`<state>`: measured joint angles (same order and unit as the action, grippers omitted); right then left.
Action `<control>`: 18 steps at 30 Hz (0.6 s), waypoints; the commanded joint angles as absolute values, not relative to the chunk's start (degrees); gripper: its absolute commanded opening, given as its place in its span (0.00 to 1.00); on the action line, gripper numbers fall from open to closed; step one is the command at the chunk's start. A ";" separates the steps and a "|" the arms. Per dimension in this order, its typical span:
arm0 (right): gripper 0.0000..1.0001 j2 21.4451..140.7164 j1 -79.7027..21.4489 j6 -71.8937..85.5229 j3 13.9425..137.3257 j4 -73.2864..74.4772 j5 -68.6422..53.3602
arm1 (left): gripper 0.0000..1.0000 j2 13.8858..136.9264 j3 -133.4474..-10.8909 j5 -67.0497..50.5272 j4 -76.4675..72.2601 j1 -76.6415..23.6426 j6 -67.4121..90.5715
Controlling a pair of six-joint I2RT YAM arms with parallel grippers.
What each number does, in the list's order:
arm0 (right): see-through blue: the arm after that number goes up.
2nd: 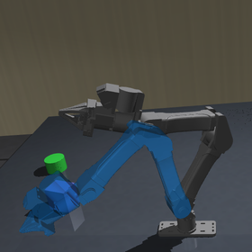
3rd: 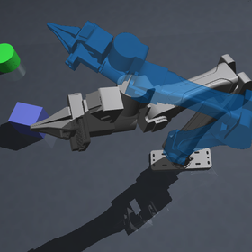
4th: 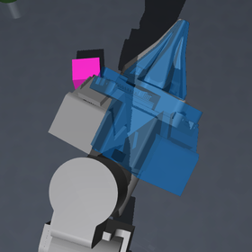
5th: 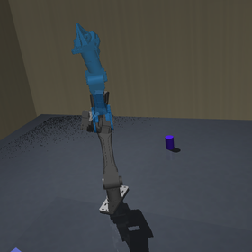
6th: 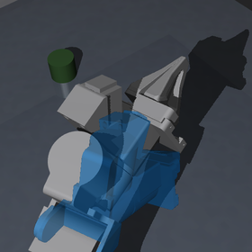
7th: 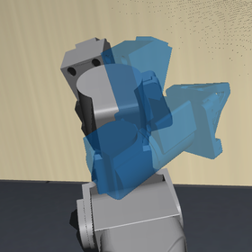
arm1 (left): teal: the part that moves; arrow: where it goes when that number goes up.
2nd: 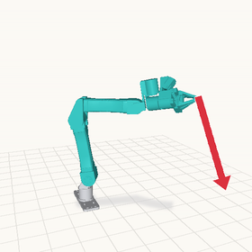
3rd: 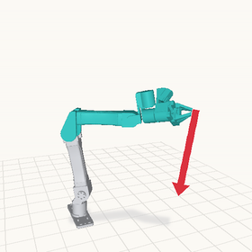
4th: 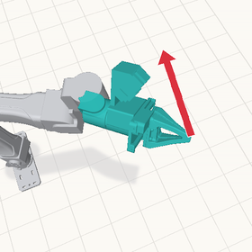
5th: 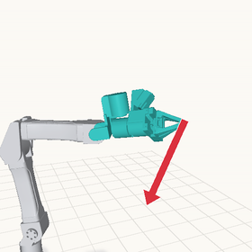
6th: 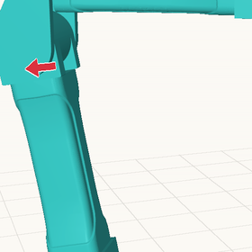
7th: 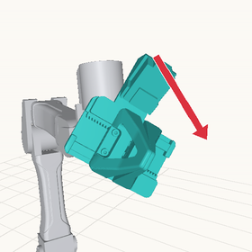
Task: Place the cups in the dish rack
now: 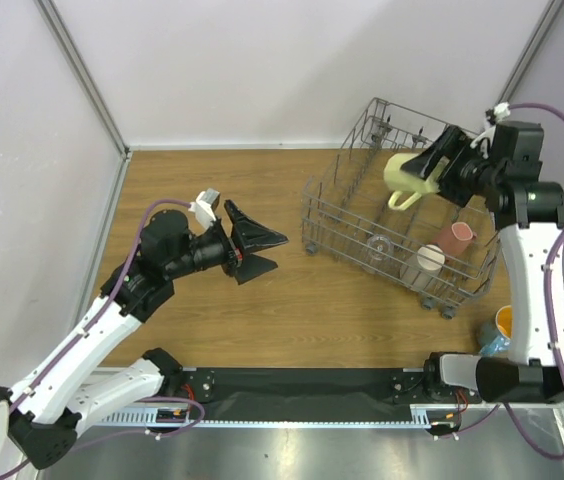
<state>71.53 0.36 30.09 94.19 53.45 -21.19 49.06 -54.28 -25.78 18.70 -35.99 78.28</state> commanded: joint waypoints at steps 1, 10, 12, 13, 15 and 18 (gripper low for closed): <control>0.00 75.39 3.86 33.39 100.62 52.02 -17.32 | 1.00 51.85 -60.10 -31.99 23.18 -34.72 74.98; 0.00 88.67 5.10 28.22 110.65 62.75 -0.45 | 1.00 54.67 -64.51 -35.94 29.79 -31.47 69.62; 0.00 91.57 4.92 27.16 111.53 63.63 3.13 | 1.00 54.58 -64.60 -36.73 32.51 -30.76 68.56; 0.00 92.28 4.75 26.81 111.62 63.63 4.12 | 1.00 54.32 -64.69 -36.83 33.48 -30.67 68.21; 0.00 93.95 3.69 25.84 111.01 63.20 6.40 | 1.00 53.79 -64.43 -36.65 34.80 -30.59 67.59; 0.00 95.97 2.73 25.31 111.01 62.75 8.96 | 1.00 52.82 -63.55 -36.65 35.94 -29.36 67.76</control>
